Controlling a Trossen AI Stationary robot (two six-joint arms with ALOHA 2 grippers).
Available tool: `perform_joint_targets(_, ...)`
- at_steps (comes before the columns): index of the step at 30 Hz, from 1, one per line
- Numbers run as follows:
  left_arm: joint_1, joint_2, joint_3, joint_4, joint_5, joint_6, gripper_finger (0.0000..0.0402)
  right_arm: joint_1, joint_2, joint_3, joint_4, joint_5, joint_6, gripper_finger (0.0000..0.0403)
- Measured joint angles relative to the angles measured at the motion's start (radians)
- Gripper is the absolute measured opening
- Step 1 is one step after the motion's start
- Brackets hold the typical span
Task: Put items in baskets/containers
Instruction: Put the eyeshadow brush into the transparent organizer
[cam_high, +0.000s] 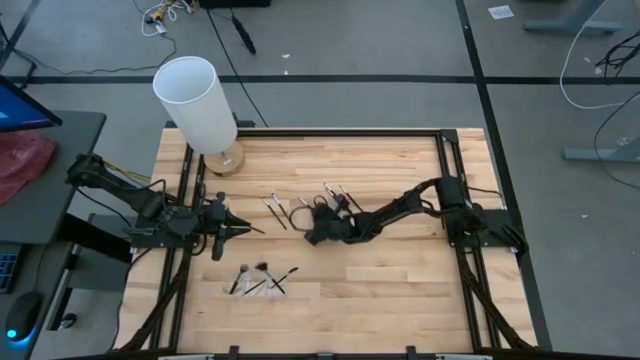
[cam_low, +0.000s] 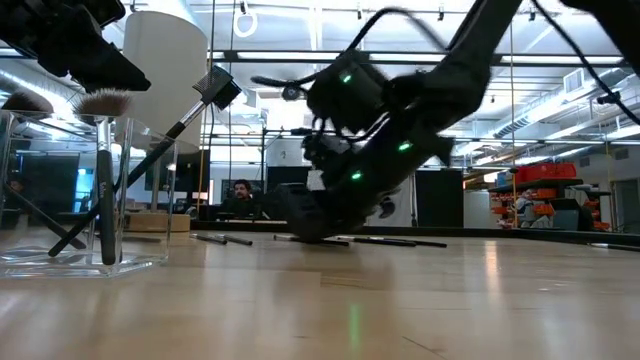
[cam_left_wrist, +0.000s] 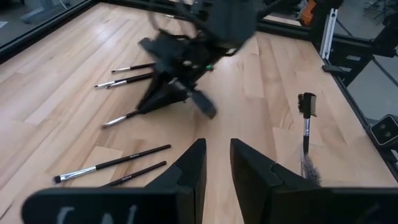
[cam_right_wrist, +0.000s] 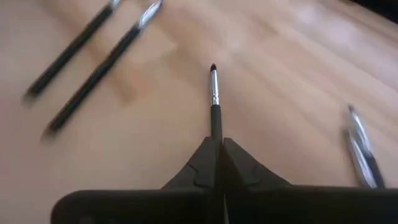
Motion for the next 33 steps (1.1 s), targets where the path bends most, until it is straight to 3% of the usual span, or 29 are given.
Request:
perform_joint_targets(7, -0.002, 0.024, 0.000, 0.017, 0.000, 0.020, 0.0073, 0.103, -0.136, 0.005, 0.134, 0.048, -0.069, 0.0008)
perform_joint_targets(14, -0.033, 0.153, 0.000, 0.200, 0.001, 0.119, 0.0073, 0.199, -0.148, 0.006, 0.639, 0.038, -0.348, 0.0008)
perform_joint_targets(18, -0.060, 0.256, 0.000, 0.381, 0.005, 0.234, 0.0073, 0.220, -0.148, 0.006, 0.815, -0.066, -0.478, 0.0008)
perform_joint_targets(22, -0.076, 0.342, 0.000, 0.593, 0.006, 0.361, 0.0073, 0.226, -0.149, 0.007, 0.901, -0.271, -0.534, 0.0008)
perform_joint_targets(25, -0.078, 0.389, 0.000, 0.734, 0.029, 0.461, 0.0074, 0.225, -0.149, 0.007, 0.947, -0.367, -0.568, 0.0008)
perform_joint_targets(29, -0.067, 0.426, 0.000, 0.915, 0.148, 0.634, 0.0079, 0.224, -0.149, 0.007, 0.972, -0.419, -0.603, 0.0008)
perform_joint_targets(33, -0.068, 0.446, 0.000, 1.056, 0.272, 0.756, 0.0116, 0.225, -0.150, 0.008, 0.977, -0.438, -0.617, 0.0008)
